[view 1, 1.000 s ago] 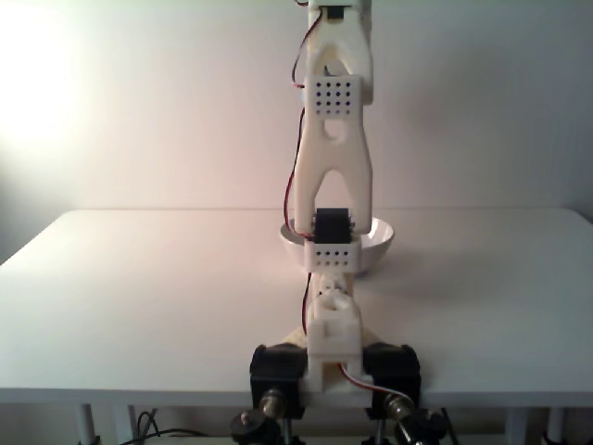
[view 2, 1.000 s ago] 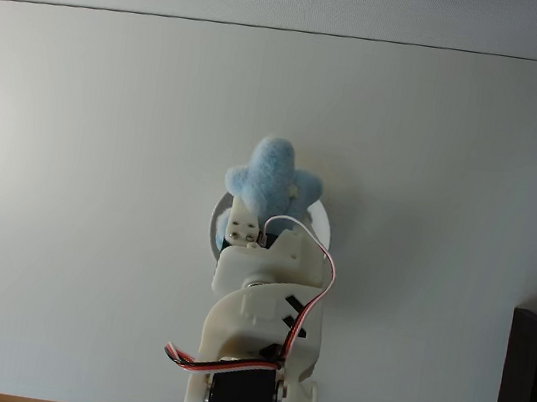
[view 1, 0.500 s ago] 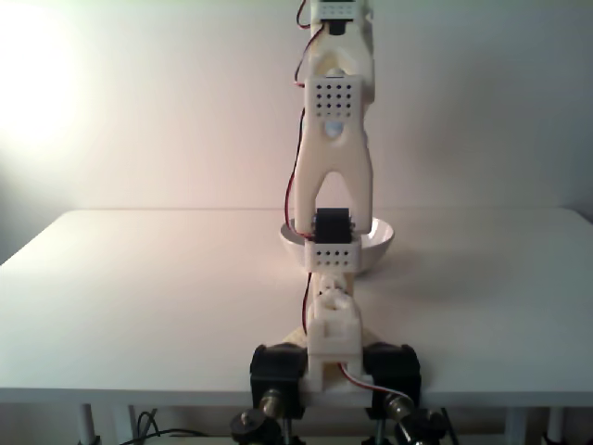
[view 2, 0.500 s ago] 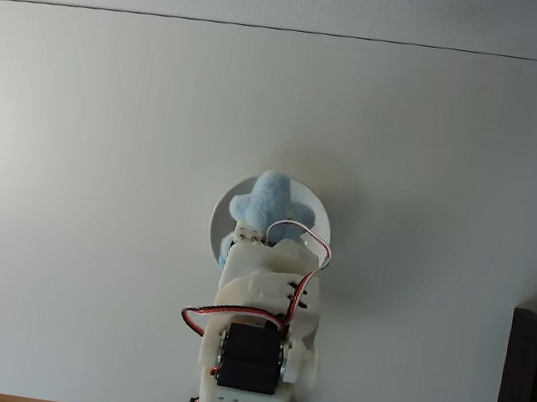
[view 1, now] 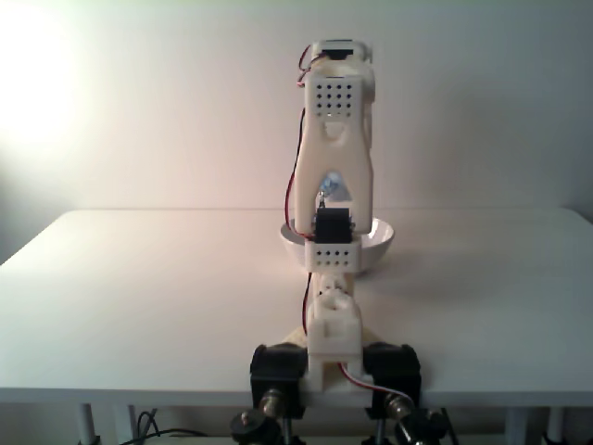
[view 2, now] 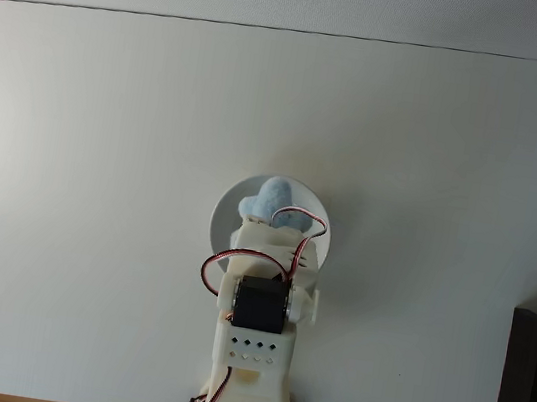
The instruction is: Grasp a skyblue doll and put it into the bowl.
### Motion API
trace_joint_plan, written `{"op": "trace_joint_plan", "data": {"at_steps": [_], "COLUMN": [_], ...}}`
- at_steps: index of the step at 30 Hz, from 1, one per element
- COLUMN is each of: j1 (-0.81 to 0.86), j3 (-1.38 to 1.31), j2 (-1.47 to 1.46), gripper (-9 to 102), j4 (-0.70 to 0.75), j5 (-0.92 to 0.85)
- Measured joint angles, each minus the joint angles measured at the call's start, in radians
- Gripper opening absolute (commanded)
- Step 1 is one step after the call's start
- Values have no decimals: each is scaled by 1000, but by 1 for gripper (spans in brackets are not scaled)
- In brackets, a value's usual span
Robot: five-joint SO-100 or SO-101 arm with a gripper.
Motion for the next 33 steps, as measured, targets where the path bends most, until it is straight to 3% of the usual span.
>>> {"op": "trace_joint_plan", "data": {"at_steps": [13,21,25,33], "j1": [2,2,2,2], "j3": [255,262,262,262], "j2": [0,0,0,0], "gripper": [10,11,24,67], "j4": [-198,-216,-216,-216], "j5": [0,0,0,0]}}
